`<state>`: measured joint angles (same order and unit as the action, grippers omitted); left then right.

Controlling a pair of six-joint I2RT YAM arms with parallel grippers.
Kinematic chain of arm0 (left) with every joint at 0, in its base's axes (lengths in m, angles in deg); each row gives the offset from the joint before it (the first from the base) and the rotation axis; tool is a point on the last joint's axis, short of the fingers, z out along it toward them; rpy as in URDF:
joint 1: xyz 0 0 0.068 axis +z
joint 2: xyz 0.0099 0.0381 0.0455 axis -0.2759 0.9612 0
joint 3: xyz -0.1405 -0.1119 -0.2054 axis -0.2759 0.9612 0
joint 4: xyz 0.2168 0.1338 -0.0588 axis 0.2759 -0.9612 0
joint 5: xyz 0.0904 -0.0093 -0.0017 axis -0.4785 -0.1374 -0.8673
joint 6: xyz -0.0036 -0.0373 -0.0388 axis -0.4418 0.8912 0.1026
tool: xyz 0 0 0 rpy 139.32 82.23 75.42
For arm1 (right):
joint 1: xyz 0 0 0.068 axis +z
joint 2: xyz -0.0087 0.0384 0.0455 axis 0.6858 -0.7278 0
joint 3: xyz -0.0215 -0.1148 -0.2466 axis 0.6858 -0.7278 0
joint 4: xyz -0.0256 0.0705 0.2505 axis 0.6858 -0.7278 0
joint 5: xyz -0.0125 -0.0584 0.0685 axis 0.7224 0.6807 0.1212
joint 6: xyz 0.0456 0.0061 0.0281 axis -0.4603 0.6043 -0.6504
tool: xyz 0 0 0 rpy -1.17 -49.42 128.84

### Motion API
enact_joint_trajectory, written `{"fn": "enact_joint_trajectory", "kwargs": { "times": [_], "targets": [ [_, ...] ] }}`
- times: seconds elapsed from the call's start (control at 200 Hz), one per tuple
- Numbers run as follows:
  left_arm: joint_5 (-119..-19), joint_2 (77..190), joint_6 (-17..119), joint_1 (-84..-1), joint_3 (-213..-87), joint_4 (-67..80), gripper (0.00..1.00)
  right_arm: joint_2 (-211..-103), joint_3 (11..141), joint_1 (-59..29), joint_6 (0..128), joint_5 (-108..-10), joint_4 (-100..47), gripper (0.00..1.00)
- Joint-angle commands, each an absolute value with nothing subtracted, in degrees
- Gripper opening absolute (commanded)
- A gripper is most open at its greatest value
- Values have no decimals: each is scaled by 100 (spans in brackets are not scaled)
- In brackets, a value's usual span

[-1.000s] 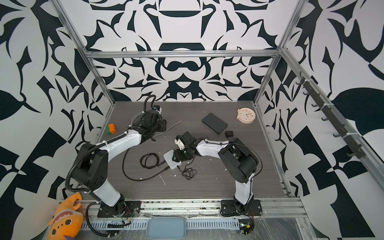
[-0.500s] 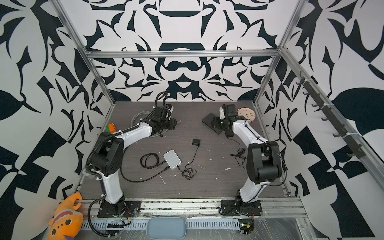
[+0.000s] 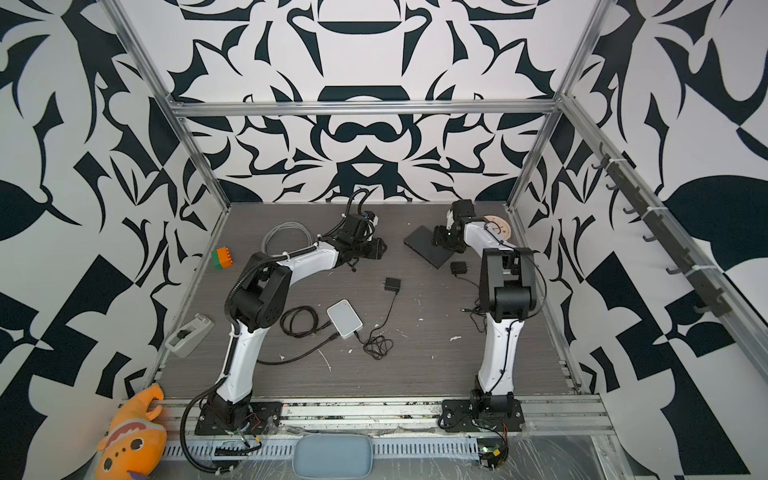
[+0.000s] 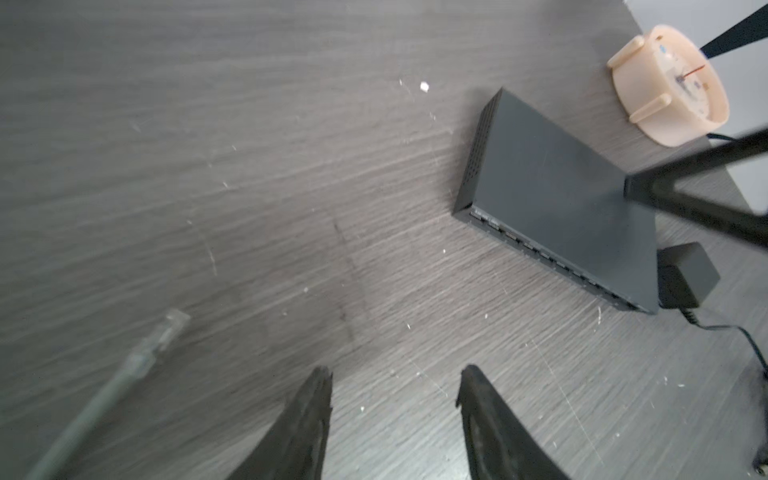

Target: Insert the plug into the switch port

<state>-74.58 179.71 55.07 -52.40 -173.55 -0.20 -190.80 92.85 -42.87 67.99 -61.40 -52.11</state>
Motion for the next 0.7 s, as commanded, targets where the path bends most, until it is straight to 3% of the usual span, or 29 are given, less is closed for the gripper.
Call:
{"fn": "enact_joint_trajectory", "kwargs": {
  "times": [0.0,0.195,0.45,0.555,0.695],
  "targets": [
    [-7180,18108,5837,-5514,-17482,-6,53,-19465,9942,-4427,7229,-6405,-5433,68],
    [-7287,18336,5950,-5838,-17651,-141,53,-19986,10382,-4427,7339,-7342,-5891,60],
    [-7248,18596,6157,-5596,-18065,-287,54,-18324,7959,-4138,6462,-8786,-4683,54],
    [-7094,18659,6210,-5420,-18171,-205,54,-17788,7217,-4127,6199,-8698,-4348,54],
    [-6961,18652,5854,-5355,-18308,-431,53,-17436,7153,-4219,6600,-7980,-4894,56]
  ]
}}
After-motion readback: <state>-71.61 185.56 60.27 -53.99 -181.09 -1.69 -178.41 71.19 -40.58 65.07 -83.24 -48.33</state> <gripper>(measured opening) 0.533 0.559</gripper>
